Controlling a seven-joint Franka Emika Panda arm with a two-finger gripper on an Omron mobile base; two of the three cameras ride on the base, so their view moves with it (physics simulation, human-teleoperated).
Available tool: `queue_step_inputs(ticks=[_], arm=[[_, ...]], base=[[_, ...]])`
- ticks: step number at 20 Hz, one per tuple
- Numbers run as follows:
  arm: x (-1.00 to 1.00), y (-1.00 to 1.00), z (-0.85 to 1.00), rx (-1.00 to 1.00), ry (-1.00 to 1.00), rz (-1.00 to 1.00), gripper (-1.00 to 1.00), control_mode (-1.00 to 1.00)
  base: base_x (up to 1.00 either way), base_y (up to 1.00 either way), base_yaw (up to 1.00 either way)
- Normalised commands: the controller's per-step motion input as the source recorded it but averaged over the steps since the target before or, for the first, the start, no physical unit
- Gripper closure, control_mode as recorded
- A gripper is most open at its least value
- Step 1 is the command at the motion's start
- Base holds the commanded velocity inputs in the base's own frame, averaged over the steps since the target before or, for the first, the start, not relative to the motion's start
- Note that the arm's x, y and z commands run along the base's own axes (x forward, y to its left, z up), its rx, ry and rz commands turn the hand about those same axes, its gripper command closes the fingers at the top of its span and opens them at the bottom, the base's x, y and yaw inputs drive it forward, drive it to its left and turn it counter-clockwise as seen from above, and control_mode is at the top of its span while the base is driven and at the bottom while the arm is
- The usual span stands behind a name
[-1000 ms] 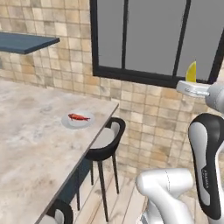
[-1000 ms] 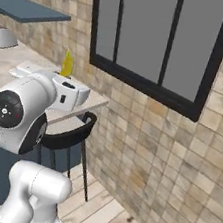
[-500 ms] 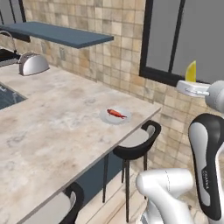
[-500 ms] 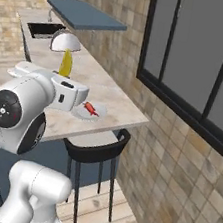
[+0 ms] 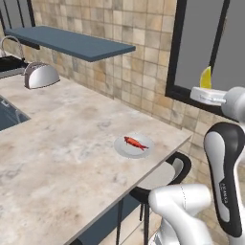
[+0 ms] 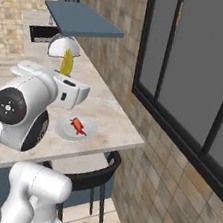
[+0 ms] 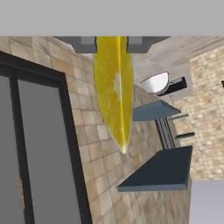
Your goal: Take the lemon wedge from the fridge and place it on the plate with fish on the dining counter.
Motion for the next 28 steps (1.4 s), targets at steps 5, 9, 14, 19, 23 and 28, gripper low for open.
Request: queue_step_inputs(ticks=[5,9,14,19,23,28], arm=[[0.60,0.01,-0.14,0.00,0.41,0.08,1.00,-1.00],[1.00,0.10,-0.44,0.00,0.85,0.20,1.00,-1.00],[0.99,0.00,-0.95,-0.03,0.65,0.31,1.00,-1.00],[0.50,0.00,-1.00,-0.09,0.33,0.41,1.00,-1.00],[0.79,0.42,-1.00,-0.12,0.24,0.38,1.00,-1.00],[0.99,0.92,-0.97,-0.17,0.11,0.28,1.00,-1.00]], base=[[0.40,0.00,0.01],[0.00,0.00,0.00],[0.00,0.00,0.00],[0.00,0.00,0.00],[0.00,0.00,0.00],[0.00,0.00,0.00]])
